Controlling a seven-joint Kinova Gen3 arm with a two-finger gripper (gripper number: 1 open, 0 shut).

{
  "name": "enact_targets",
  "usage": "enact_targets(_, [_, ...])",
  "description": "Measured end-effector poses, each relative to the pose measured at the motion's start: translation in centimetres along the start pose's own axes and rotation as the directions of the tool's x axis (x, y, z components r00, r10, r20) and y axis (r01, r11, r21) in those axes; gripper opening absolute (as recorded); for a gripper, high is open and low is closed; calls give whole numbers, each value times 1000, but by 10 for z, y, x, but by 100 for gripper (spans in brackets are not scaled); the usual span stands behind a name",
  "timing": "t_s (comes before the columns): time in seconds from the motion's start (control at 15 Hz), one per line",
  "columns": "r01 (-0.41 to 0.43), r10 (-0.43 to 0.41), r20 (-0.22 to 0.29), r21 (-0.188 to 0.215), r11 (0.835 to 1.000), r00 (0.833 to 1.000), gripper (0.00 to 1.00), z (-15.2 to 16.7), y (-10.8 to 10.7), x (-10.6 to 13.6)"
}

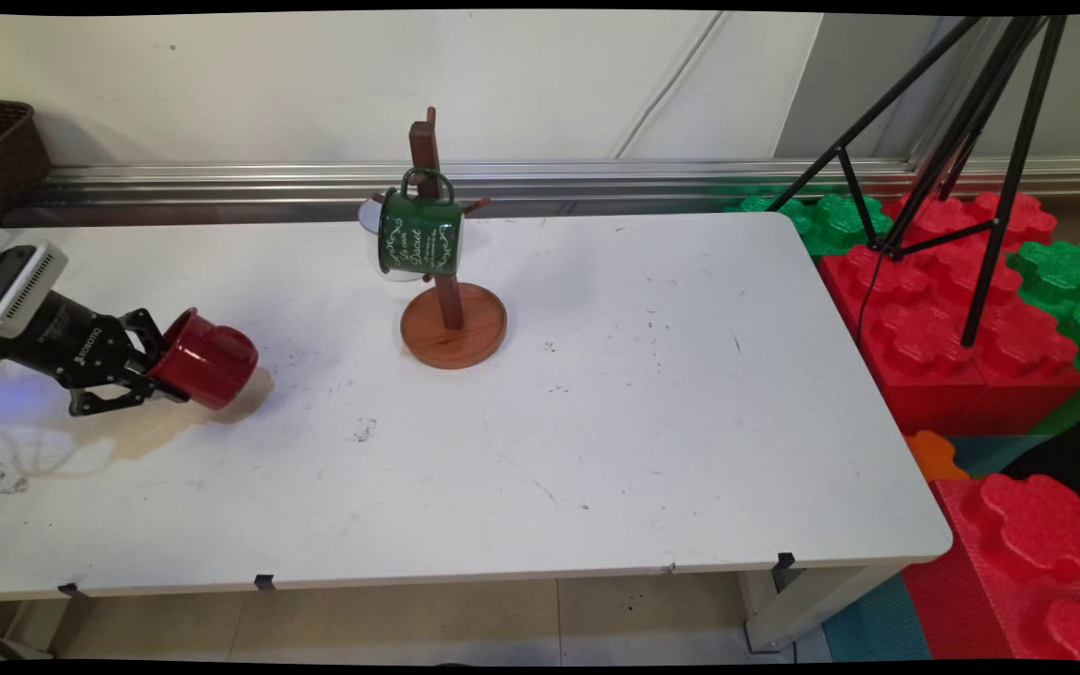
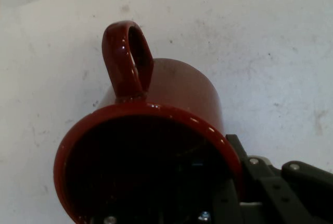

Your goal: Place the picked object on the table

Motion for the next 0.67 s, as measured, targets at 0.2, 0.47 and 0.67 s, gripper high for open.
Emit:
enact_targets(0.2, [-9, 9, 7, -6, 1000, 1000, 0, 4, 0, 2])
enact_targets(0.47, [-17, 17, 10, -8, 1000, 1000, 0, 8, -2, 4])
enact_targets(0.67, [-21, 21, 12, -9, 1000, 1000, 0, 11, -3, 6])
